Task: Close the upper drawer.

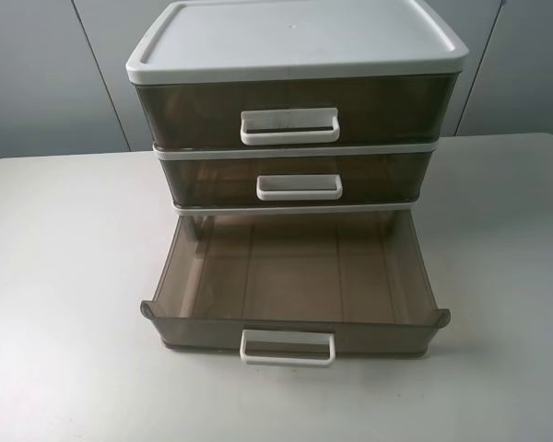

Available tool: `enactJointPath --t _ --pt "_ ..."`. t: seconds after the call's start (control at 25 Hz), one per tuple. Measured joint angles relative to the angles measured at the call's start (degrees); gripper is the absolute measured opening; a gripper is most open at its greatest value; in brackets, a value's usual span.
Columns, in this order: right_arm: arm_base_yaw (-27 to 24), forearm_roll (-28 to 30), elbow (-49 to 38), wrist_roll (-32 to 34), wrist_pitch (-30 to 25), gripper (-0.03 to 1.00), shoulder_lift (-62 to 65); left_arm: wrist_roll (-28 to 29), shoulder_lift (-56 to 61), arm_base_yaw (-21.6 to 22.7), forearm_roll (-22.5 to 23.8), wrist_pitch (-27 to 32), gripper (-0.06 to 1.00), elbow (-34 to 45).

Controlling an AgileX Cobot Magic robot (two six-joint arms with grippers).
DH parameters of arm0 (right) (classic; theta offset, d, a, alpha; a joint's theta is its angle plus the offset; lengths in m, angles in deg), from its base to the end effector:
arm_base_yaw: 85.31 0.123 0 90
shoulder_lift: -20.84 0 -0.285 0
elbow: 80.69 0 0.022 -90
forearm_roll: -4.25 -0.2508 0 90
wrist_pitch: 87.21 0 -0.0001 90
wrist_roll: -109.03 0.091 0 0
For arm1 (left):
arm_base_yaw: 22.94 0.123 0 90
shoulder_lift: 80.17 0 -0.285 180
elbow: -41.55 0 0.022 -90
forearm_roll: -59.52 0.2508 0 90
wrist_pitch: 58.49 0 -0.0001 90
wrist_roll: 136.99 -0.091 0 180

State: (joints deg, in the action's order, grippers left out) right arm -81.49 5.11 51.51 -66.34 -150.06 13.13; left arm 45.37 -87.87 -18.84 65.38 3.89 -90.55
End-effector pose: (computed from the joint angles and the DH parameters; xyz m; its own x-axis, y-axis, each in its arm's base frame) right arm -0.0080 -0.0018 0.2781 -0.4767 0.0422 -0.8781 -0.0197 0.9981 0.0587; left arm -0.0084 0.0077 0.2786 -0.4670 -0.0271 -0.8838 -0.1480 0.9878 0.0479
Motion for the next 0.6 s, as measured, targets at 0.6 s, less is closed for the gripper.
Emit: enactJointPath --t 0.6 --pt "0.0 -0.2 0.0 0.2 0.0 0.70 0.0 0.2 0.0 0.0 0.0 0.0 0.74 0.0"
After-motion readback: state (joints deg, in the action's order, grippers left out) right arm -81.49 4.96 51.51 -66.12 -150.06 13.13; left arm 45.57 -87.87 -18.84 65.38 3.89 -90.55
